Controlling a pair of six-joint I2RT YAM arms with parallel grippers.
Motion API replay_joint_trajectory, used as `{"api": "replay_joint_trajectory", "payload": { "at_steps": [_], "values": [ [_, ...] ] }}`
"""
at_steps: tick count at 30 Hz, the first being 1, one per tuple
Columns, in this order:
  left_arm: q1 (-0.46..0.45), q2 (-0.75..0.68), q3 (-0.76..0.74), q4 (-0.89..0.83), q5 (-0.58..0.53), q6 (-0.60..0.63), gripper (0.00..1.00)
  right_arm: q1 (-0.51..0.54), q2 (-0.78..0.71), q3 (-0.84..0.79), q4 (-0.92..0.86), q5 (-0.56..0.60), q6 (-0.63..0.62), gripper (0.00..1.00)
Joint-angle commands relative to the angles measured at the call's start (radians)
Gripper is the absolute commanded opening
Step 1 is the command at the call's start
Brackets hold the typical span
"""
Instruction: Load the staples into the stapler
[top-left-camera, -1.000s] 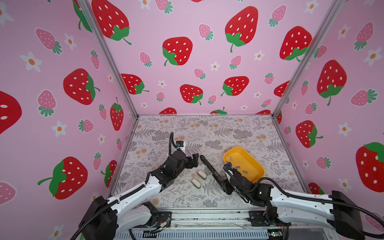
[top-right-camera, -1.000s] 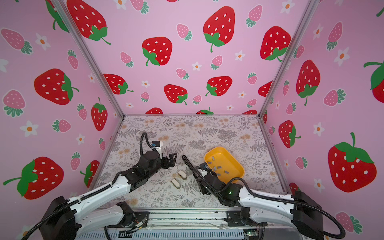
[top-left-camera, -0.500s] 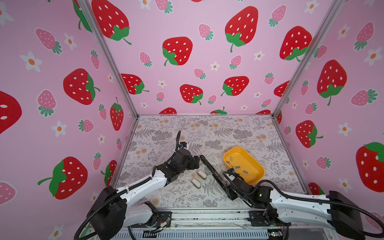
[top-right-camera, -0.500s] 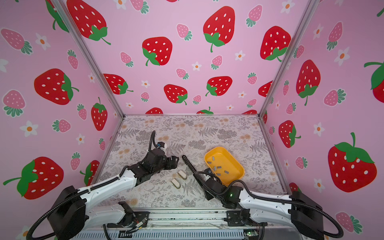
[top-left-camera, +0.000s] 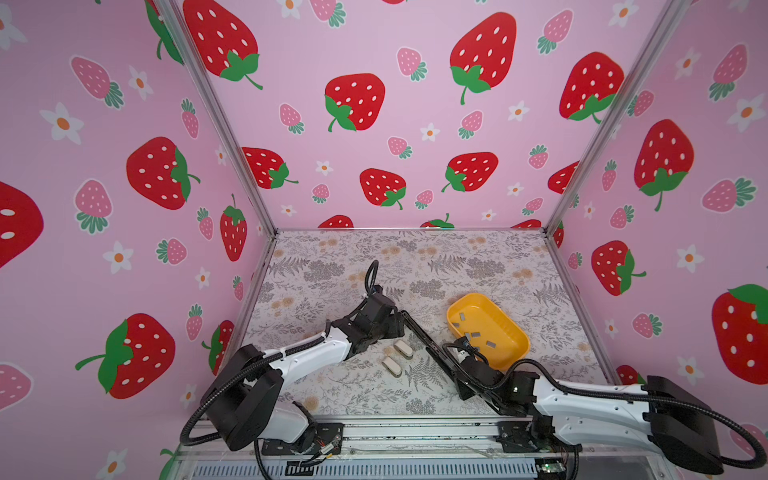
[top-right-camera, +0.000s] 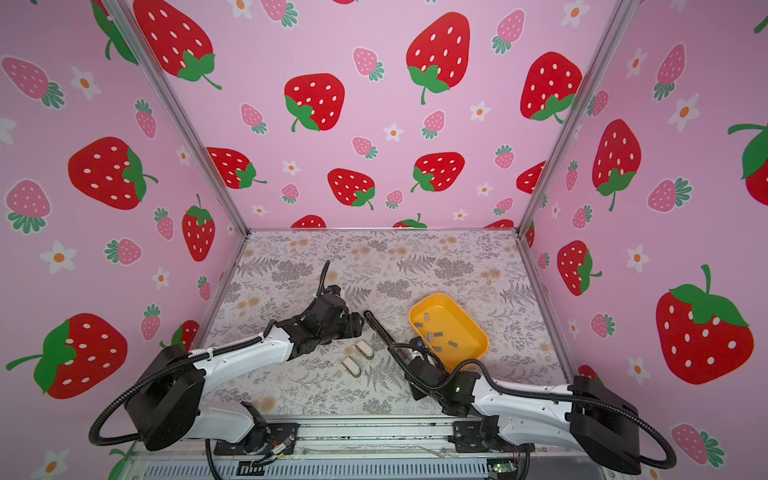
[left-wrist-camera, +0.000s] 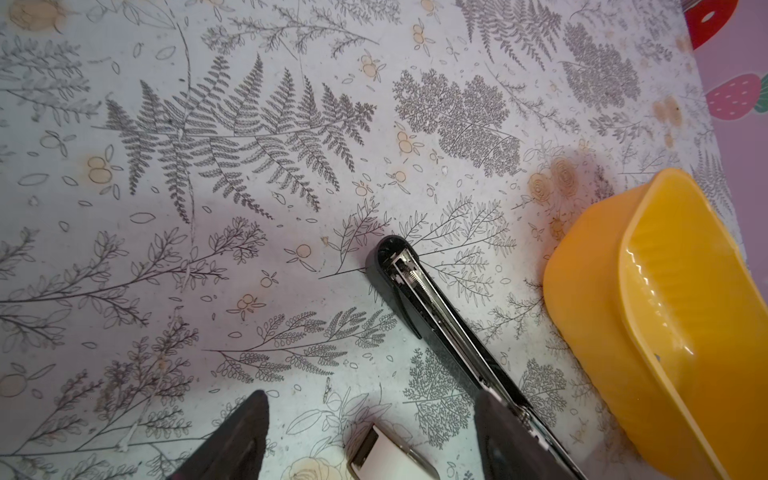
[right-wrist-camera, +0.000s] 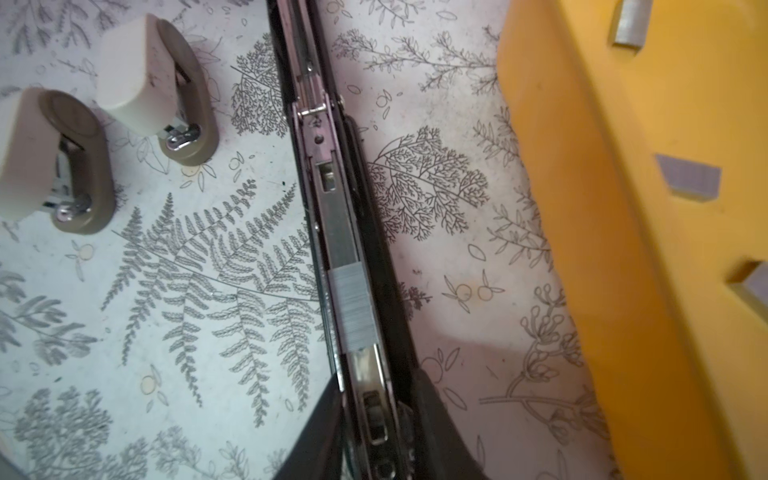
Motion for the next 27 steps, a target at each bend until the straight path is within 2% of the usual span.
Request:
{"api": "replay_joint_trajectory", "payload": {
  "at_steps": [1,15,21,27],
  "values": [
    [-0.008,0.044,0.059,0.002,0.008,-0.061,0.78,-0.001,0.009,0.013,0.001,0.038,0.029,0.23],
    [-0.011,0.227,0.131,0.137,0.117,-0.171,0.76,-0.034,-0.01,-0.014,0.174,-0.087,0.006,0.07],
    [-0.017,0.268,0.119,0.167,0.062,-0.317,0.77,-0.068,-0.002,-0.025,0.227,-0.133,0.003,0.05],
    [-0.023,0.297,0.138,0.192,0.052,-0.331,0.77,-0.098,-0.005,-0.047,0.264,-0.177,0.001,0.02]
  ]
}}
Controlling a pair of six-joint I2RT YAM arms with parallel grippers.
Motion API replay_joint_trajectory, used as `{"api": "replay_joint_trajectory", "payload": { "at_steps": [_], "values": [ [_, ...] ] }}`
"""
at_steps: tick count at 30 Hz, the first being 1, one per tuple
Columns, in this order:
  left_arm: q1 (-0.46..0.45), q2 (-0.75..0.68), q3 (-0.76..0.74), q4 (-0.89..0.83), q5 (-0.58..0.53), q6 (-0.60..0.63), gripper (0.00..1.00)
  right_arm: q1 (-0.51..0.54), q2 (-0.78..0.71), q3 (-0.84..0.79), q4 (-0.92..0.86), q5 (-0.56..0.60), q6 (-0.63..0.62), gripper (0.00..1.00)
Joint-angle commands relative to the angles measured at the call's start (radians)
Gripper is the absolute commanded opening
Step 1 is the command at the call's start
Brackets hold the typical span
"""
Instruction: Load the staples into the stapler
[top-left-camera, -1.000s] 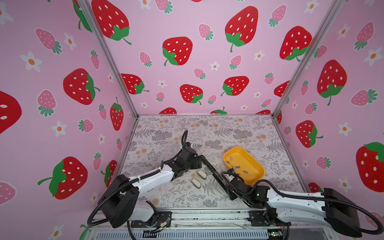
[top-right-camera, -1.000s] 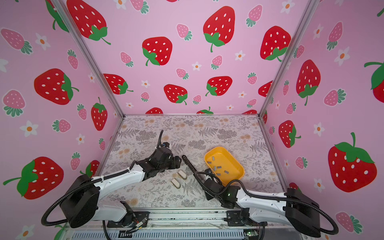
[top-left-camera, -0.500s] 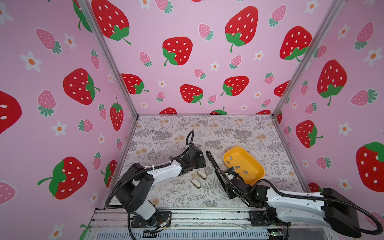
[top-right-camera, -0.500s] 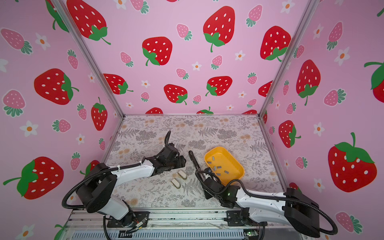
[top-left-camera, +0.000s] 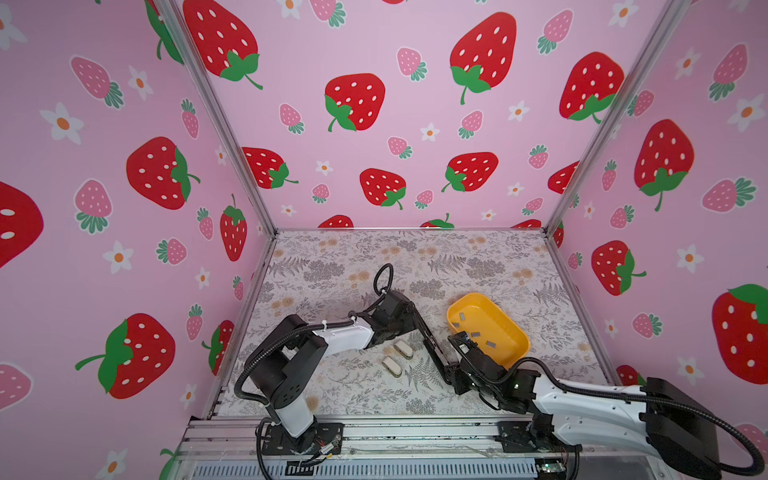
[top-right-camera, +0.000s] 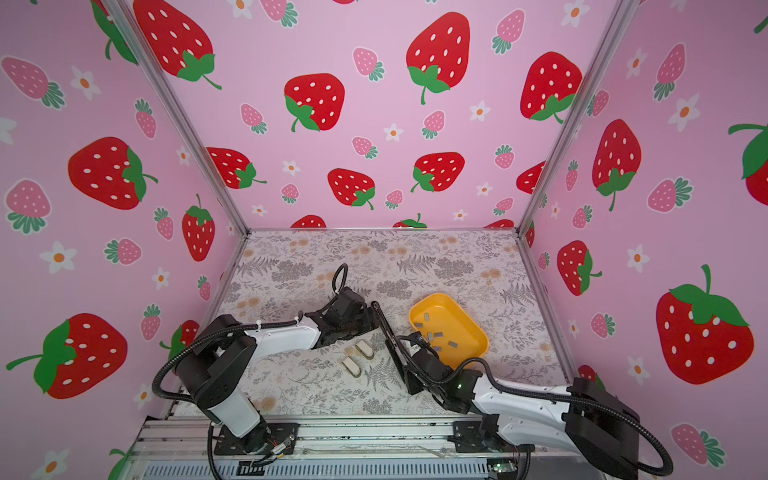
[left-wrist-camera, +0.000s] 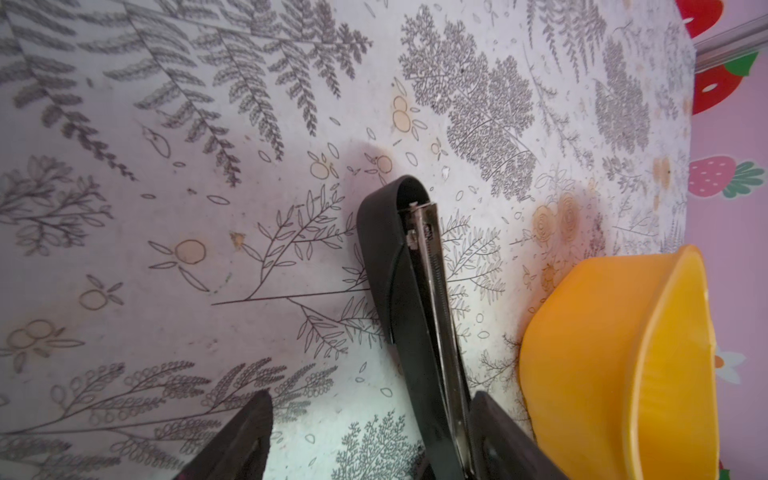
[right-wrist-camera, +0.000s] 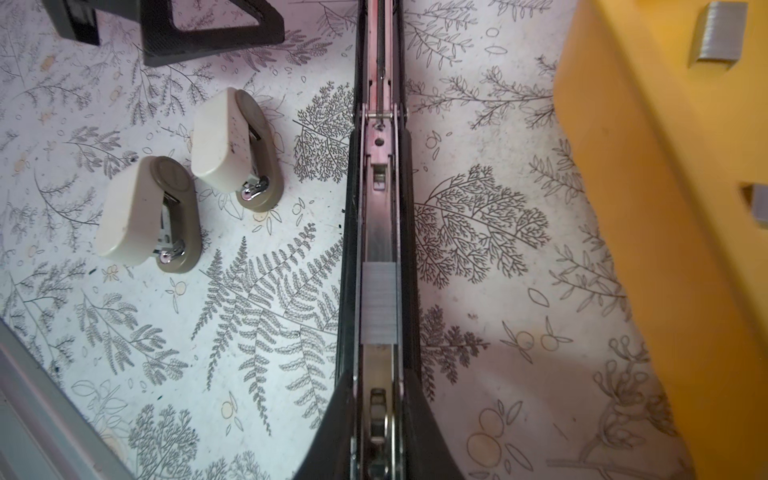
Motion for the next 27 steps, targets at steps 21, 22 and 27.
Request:
{"api": "replay_joint_trajectory", "payload": {
  "at_steps": [21,22,27],
  "values": [
    [0.072,0.172,0.078,0.389,0.203,0.049,0.58,-0.01,-0.014,-0.068,0.148,-0.044,-0.034,0.0],
    [0.07,0.16,0.077,0.404,0.205,0.08,0.58,-0.008,-0.015,-0.073,0.153,-0.04,-0.041,0.0],
    [0.07,0.109,0.085,0.418,0.219,0.172,0.51,-0.004,-0.013,-0.096,0.189,-0.041,-0.052,0.0]
  ]
}}
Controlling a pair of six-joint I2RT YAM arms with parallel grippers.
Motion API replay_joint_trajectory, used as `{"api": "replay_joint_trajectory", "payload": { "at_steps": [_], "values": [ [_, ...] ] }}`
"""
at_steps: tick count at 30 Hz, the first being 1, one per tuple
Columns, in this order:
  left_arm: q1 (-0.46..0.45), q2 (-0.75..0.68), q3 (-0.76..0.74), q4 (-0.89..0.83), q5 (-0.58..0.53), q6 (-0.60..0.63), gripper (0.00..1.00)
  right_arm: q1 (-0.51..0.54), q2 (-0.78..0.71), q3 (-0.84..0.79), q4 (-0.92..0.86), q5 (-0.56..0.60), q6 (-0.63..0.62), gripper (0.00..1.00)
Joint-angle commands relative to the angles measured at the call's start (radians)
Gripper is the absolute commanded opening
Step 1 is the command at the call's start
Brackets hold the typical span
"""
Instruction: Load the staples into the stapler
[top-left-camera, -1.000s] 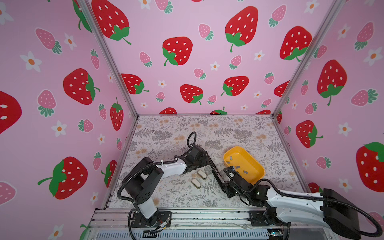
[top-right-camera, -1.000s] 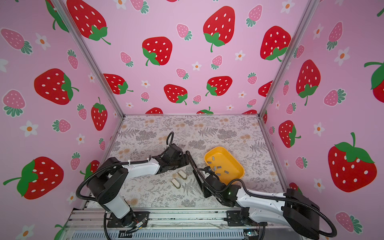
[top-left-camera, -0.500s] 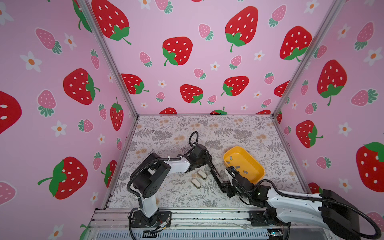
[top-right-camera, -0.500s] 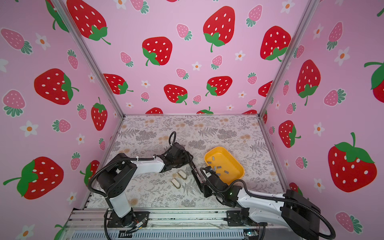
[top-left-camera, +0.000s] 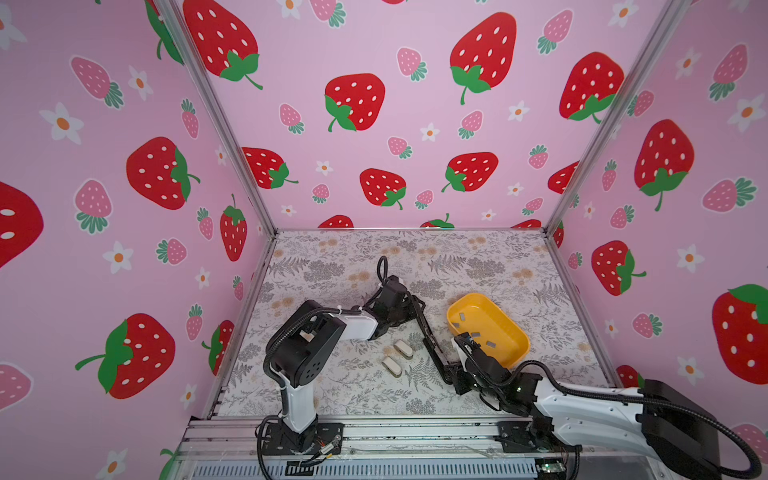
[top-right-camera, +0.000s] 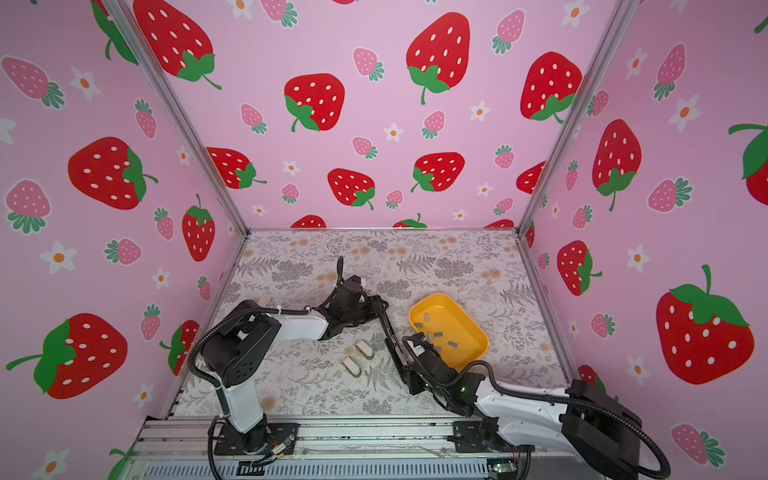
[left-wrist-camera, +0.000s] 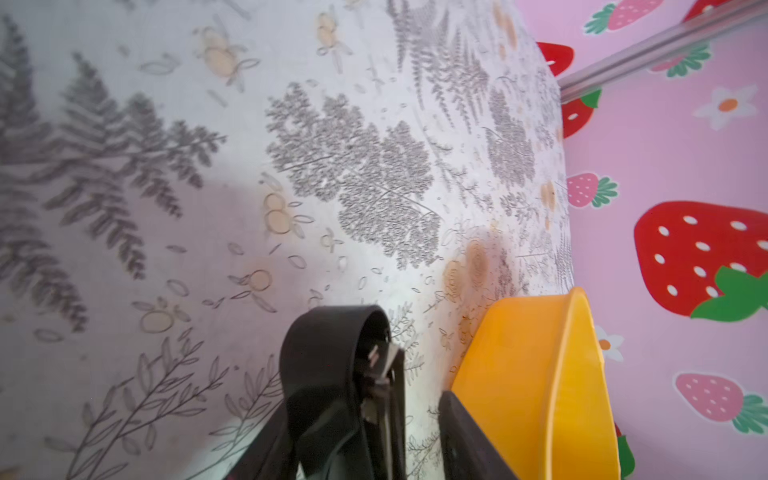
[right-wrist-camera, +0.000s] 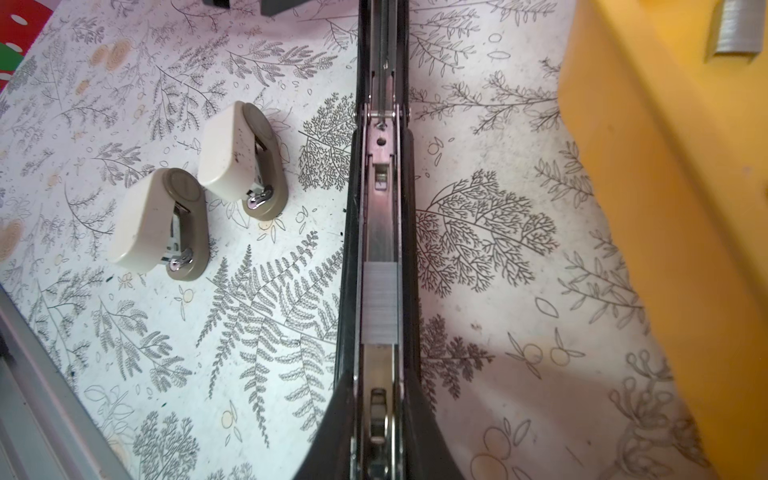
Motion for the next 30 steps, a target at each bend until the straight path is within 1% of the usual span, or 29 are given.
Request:
{"api": "replay_joint_trajectory", "payload": {
  "at_steps": [1,5,8,11,17,19,20,21,24,28,30],
  "values": [
    [-0.006,-0.048,0.036,0.083,0.042,0.094,0.5,0.012,-0.003,-0.026,0.062,-0.005,-0.036,0.0],
    [-0.013,-0.06,0.043,0.112,0.069,0.133,0.49,0.017,0.013,-0.031,0.08,-0.003,-0.036,0.0],
    [-0.027,-0.084,0.026,0.134,0.062,0.178,0.49,0.018,0.013,-0.034,0.085,0.006,-0.033,0.0],
    [-0.054,-0.115,0.002,0.13,0.04,0.251,0.47,0.019,0.003,-0.04,0.086,0.015,-0.038,0.0],
    [-0.113,-0.171,-0.071,0.142,-0.02,0.387,0.37,0.022,-0.011,-0.048,0.093,0.035,-0.058,0.0],
    [-0.132,-0.187,-0.099,0.149,-0.024,0.431,0.37,0.024,-0.017,-0.055,0.099,0.042,-0.065,0.0],
    [-0.141,-0.195,-0.111,0.152,-0.063,0.45,0.37,0.026,-0.021,-0.058,0.102,0.047,-0.068,0.0],
    [-0.151,-0.202,-0.125,0.152,-0.074,0.472,0.37,0.027,-0.026,-0.062,0.102,0.053,-0.069,0.0],
    [-0.186,-0.221,-0.161,0.174,-0.083,0.539,0.37,0.032,-0.038,-0.079,0.117,0.065,-0.077,0.0],
    [-0.244,-0.25,-0.212,0.2,-0.132,0.629,0.38,0.038,-0.046,-0.1,0.141,0.085,-0.088,0.0],
    [-0.261,-0.264,-0.234,0.213,-0.137,0.665,0.39,0.045,-0.048,-0.117,0.162,0.099,-0.092,0.0]
  ]
}}
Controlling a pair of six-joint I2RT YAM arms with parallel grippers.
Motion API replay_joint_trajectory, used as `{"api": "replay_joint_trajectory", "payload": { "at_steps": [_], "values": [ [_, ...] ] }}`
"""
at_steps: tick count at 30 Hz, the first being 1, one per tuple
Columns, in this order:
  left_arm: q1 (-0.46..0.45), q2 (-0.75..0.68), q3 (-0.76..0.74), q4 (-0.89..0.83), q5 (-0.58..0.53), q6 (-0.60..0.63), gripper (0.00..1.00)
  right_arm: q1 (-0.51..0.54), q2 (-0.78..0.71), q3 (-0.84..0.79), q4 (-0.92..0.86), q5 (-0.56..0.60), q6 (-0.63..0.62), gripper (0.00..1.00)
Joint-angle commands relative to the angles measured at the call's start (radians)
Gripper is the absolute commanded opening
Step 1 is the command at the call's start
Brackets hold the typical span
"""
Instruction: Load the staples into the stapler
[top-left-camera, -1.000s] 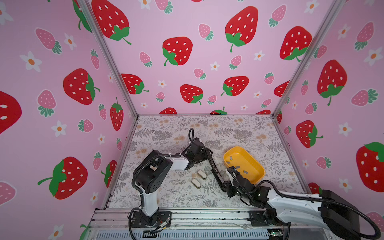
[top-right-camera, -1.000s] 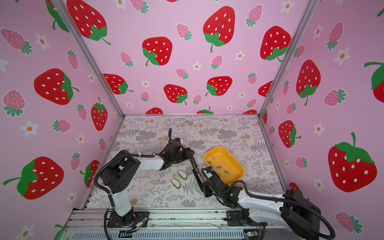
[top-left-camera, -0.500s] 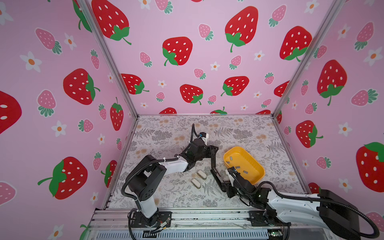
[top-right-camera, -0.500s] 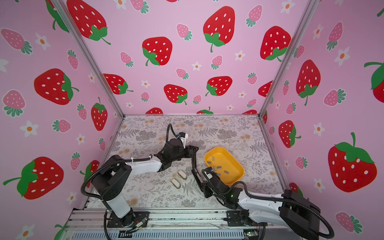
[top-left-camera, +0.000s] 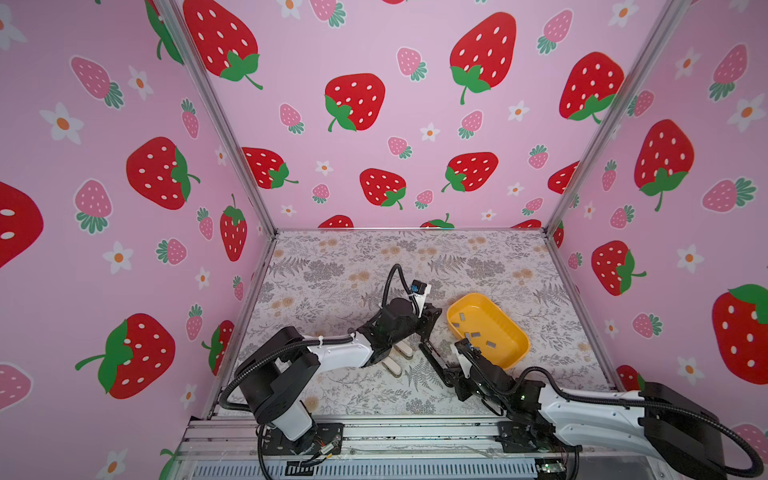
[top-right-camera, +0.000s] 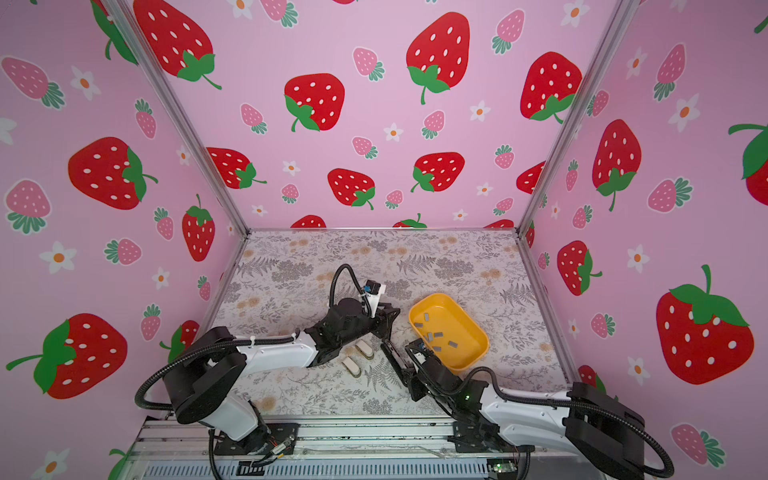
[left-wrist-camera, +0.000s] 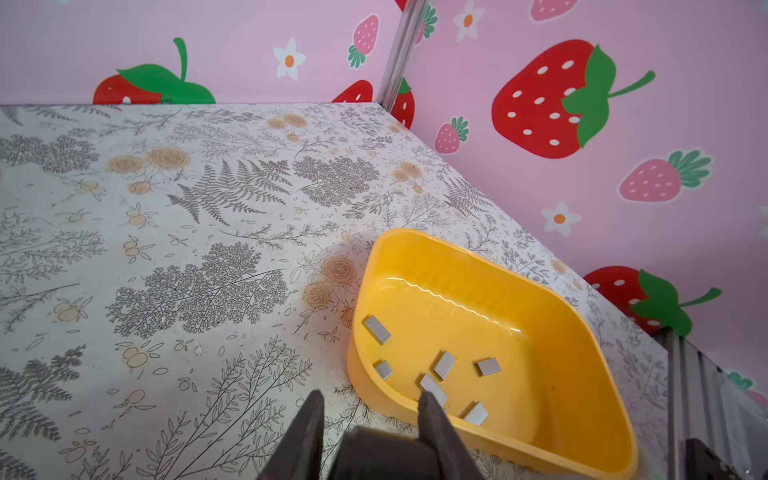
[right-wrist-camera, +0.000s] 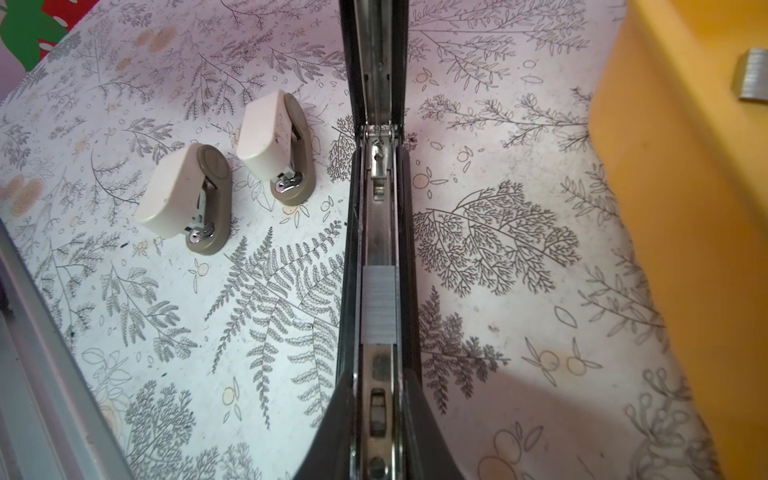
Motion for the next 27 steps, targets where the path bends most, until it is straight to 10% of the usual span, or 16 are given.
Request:
{"api": "replay_joint_trajectory", "payload": {
  "at_steps": [1,27],
  "values": [
    [-0.046,-0.013,-0.053,-0.006,0.01,0.087,0.39,0.006,-0.01,-0.037,0.054,0.058,0.0,0.0],
    [-0.175,-0.04,-0.186,0.06,-0.035,0.312,0.81,0.079,-0.092,-0.166,0.194,0.15,0.017,0.1]
  ]
}}
